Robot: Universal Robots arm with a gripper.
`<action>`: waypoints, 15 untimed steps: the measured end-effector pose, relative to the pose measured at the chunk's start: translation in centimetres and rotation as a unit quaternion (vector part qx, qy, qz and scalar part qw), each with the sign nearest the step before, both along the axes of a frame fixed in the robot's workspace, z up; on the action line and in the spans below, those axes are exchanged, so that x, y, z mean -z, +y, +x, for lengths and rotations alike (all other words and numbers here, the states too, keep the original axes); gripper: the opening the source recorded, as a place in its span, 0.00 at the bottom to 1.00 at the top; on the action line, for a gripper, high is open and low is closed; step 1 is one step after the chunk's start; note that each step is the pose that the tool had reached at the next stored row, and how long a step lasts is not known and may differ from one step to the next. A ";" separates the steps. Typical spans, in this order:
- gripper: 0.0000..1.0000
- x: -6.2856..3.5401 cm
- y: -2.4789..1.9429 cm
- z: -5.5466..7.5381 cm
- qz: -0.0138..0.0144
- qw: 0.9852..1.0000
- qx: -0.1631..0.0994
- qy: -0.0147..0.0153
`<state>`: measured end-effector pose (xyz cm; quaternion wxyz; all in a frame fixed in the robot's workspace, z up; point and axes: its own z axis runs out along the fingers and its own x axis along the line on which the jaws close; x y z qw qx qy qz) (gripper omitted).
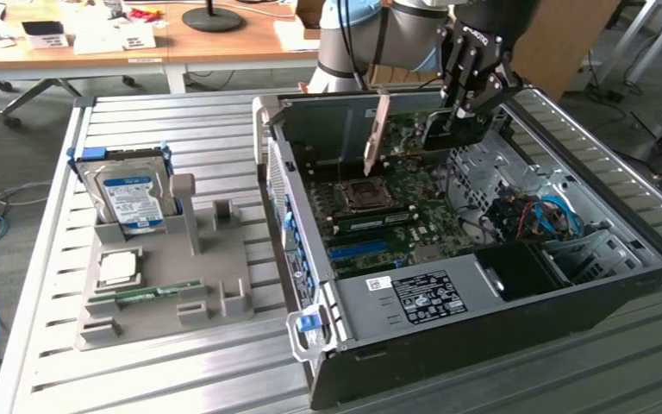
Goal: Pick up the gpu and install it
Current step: 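Insert the gpu into the slot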
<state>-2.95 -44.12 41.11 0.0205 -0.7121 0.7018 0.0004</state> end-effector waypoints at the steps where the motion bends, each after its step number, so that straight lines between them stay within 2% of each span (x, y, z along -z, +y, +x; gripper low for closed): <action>1: 0.27 0.00 0.00 0.0 0.000 1.000 0.000 0.000; 15: 0.27 0.19 0.00 -0.5 0.000 1.000 -0.002 0.000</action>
